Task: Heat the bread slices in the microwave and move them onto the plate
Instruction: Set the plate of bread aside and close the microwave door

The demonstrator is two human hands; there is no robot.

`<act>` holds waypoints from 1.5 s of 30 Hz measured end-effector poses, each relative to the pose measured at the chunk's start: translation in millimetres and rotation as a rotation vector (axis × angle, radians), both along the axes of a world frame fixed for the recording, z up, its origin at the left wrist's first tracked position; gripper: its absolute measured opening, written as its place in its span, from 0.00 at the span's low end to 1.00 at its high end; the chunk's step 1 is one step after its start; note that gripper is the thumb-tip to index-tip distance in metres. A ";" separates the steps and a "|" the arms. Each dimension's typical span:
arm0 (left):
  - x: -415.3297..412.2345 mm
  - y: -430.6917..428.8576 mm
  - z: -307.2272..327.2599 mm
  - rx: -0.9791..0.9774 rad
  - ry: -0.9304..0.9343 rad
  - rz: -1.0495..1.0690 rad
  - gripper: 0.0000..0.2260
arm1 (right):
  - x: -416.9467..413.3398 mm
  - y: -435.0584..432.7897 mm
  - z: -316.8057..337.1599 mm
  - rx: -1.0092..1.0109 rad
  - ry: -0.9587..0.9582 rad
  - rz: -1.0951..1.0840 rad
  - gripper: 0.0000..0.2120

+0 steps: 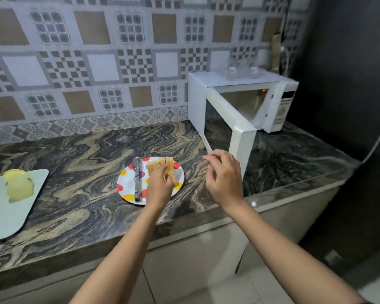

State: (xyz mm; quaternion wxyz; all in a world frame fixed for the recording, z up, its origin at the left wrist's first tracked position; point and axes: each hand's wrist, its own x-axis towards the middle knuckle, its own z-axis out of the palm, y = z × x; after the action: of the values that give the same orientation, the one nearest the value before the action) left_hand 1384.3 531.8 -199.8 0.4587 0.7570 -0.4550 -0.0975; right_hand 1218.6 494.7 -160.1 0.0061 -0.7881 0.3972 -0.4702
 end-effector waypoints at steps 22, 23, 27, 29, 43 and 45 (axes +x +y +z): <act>-102.0 -249.8 84.7 -0.384 -0.173 -0.492 0.14 | -97.6 -141.5 50.9 -0.092 0.360 -0.376 0.20; -109.5 -261.5 85.8 -0.384 -0.219 -0.508 0.15 | -108.0 -153.0 51.0 -0.084 0.363 -0.406 0.20; -137.2 -305.6 85.9 -0.373 -0.285 -0.491 0.16 | -143.1 -206.3 49.3 0.011 0.303 -0.441 0.22; -147.7 -324.6 86.8 -0.380 -0.310 -0.449 0.16 | -156.1 -235.3 50.4 0.049 0.237 -0.439 0.23; -169.2 -469.2 72.1 -0.502 -0.794 -0.009 0.12 | -192.2 -465.7 44.9 0.033 0.059 -0.116 0.21; -171.0 -481.9 69.7 -0.506 -0.820 0.065 0.11 | -193.9 -492.1 42.4 -0.006 0.099 -0.042 0.21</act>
State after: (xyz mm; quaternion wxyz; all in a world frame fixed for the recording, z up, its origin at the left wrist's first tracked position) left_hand 1213.4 50.0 -130.1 0.4140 0.6115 -0.5839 0.3373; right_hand 1024.7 2.6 -117.6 -0.0258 -0.8019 0.4119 -0.4321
